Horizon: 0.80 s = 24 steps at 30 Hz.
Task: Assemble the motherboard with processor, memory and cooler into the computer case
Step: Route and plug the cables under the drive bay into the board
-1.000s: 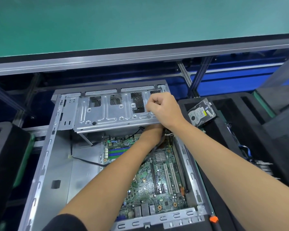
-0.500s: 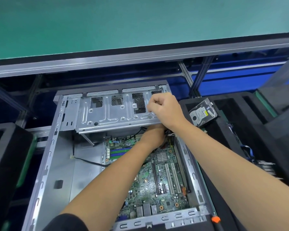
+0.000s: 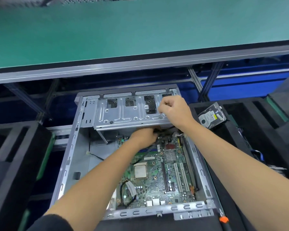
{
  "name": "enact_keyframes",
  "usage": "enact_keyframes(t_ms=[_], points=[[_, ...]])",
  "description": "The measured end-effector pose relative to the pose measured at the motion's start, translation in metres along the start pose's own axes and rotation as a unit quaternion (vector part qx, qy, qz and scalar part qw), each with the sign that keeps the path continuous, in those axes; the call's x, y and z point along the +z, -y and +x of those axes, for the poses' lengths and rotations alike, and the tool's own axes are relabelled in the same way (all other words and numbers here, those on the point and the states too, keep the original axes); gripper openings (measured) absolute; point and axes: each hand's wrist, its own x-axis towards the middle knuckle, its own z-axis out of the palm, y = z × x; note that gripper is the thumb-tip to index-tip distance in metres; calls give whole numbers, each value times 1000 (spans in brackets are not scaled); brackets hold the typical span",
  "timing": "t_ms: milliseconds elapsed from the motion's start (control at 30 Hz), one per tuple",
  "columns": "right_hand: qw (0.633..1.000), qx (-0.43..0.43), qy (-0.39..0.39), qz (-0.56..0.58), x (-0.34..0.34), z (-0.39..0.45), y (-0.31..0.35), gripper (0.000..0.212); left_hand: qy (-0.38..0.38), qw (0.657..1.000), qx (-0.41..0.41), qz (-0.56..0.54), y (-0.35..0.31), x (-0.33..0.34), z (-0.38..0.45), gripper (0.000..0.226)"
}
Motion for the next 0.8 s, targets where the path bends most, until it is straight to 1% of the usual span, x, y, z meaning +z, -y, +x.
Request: enact_keyframes(t_ms=[67, 100, 167, 233, 300, 367, 433, 467, 533, 600, 667, 733, 767, 800], points=[[1000, 1, -1, -6, 0, 0, 0, 19, 4, 998, -50, 49, 24, -8, -11, 37], [1000, 2, -2, -9, 0, -1, 1, 20, 12, 995, -62, 73, 34, -12, -16, 41], [1000, 6, 0, -17, 0, -1, 1, 21, 17, 991, -78, 106, 46, -15, -26, 38], [1000, 9, 1, -22, 0, -1, 1, 21, -3, 989, -94, 110, 49, -19, -32, 34], [1000, 8, 1, -25, 0, -2, 2, 20, -34, 991, -102, 82, 49, -23, -36, 35], [1000, 6, 0, -26, 0, -2, 2, 20, -54, 993, -107, 1, 50, -27, -39, 36], [1000, 5, -1, -25, 1, -2, 1, 20, -45, 989, -92, -109, 52, -26, -44, 29], [1000, 5, -1, -25, 1, -1, 1, 20, -37, 986, -76, -145, 53, -26, -47, 24], [1000, 5, -3, -26, 1, 0, 0, 20, -29, 981, -49, -186, 55, -25, -51, 16], [1000, 3, -5, -25, 1, 0, -1, 20, -11, 972, -39, -230, 58, -25, -54, 12], [1000, 1, -5, -24, 2, 1, -1, 20, 8, 974, -28, -226, 57, -24, -54, 11], [1000, 3, -7, -27, 2, 1, -2, 21, 26, 982, -8, -187, 55, -23, -53, 16], [1000, 4, -7, -28, 2, 1, -3, 21, 33, 982, 2, -183, 54, -24, -54, 23], [1000, 5, -8, -28, 2, 1, -3, 21, 43, 978, 8, -206, 54, -26, -56, 33]])
